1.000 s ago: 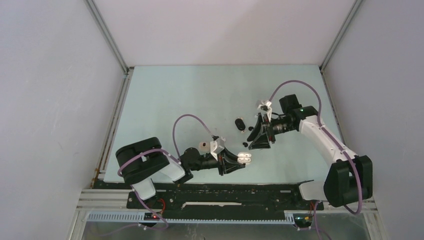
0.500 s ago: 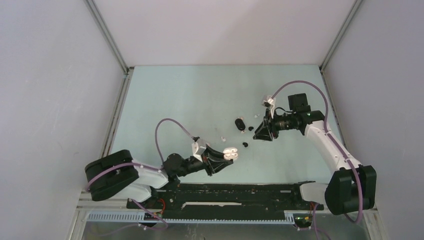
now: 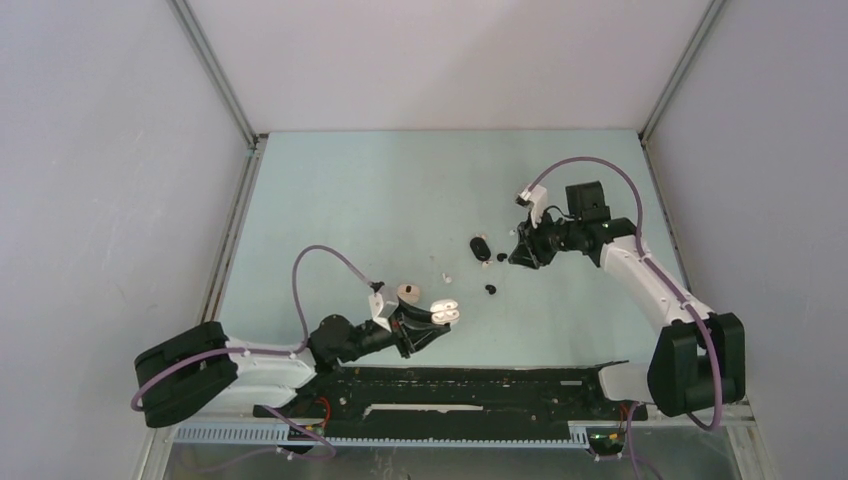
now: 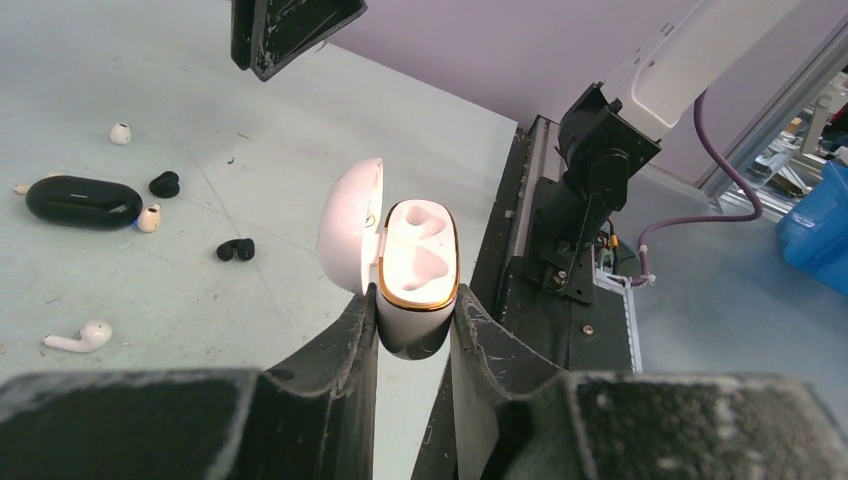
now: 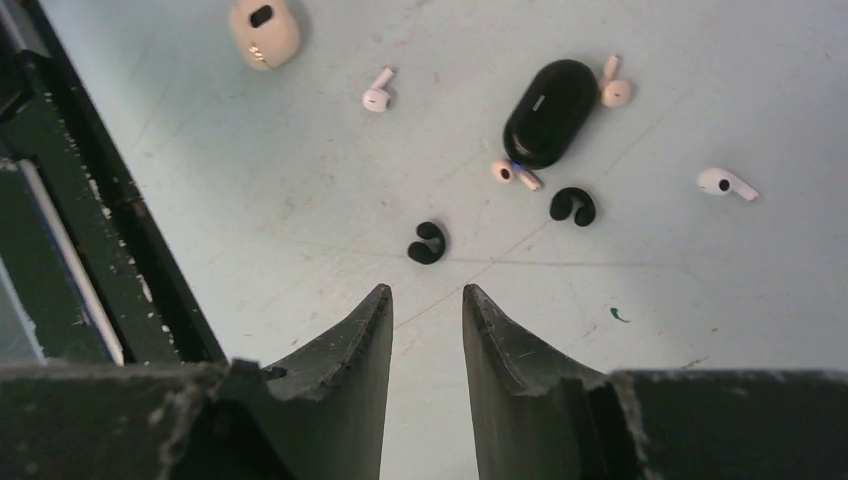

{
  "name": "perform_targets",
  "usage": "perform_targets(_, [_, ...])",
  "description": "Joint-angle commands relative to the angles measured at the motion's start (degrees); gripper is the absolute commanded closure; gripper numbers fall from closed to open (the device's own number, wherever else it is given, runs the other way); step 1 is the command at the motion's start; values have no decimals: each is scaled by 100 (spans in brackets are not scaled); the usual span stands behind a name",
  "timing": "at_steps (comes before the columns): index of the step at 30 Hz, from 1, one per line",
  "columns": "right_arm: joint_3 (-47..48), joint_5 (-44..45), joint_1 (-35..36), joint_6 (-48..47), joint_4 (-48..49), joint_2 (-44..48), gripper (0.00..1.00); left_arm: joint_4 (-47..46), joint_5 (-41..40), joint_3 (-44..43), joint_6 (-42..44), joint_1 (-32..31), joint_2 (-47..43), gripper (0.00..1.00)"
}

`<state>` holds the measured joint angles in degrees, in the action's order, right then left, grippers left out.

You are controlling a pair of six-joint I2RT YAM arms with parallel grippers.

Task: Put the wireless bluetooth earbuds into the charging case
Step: Pick up the left earbud from the center of the board.

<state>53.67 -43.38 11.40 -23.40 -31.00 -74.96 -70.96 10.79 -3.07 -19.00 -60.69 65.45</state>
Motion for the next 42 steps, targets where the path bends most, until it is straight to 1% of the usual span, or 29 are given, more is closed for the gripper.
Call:
perform_targets(1, [207, 574, 131, 141, 318, -325, 66, 98, -139, 191, 155, 13, -673, 100])
perform_targets(5, [428, 839, 331, 49, 172, -573, 67, 1019, -104, 141, 403, 13, -1482, 100])
perform_targets(8, [730, 972, 321, 75, 124, -775, 68, 1979, -29, -72, 811, 13, -2019, 100])
perform_targets(10, [1047, 1123, 277, 108, 74, -1074, 69, 2301, 9, -91, 1091, 20, -2232, 100])
perform_targets(12, [1374, 1267, 242, 192, 33, -1450, 70, 2168, -20, 49, 1174, 22, -2264, 100])
perform_targets(15, [1945, 1495, 270, 199, -210, -2055, 75, 1496, 21, 360, 1050, 67, -2071, 100])
perform_targets(16, [2094, 1514, 298, 150, -321, -2215, 77, 1436, 29, 462, 1037, 92, -2038, 100])
perform_targets(20, [2242, 1370, 574, -162, -468, -2416, 77, 1890, -20, 461, 1166, 144, -2238, 100])
perform_targets(22, [2255, 1523, 771, -235, -397, -2465, 75, 1960, -85, 492, 1164, 147, -2367, 100])
perform_targets(24, [2428, 1842, 872, -91, -430, -2674, 75, 1969, -128, 525, 1154, 152, -2443, 100])
perform_targets(28, [2901, 2348, 835, 339, -601, -3232, 74, 1856, -61, 521, 1173, 153, -2365, 100])
perform_targets(31, [3182, 2460, 797, 356, -748, -3494, 73, 1814, -21, 471, 1187, 154, -2212, 100])
perform_targets(36, [3655, 2595, 785, -327, -1084, -3698, 68, 1840, -4, 465, 1184, 154, -2229, 100])
perform_targets(39, [3994, 2596, 790, -1055, -1591, -3883, 61, 1761, 10, 493, 1163, 153, -2211, 100])
perform_targets(42, [4131, 3050, 891, -1637, -1812, -4043, 58, 1796, 70, 455, 1179, 154, -2190, 100])
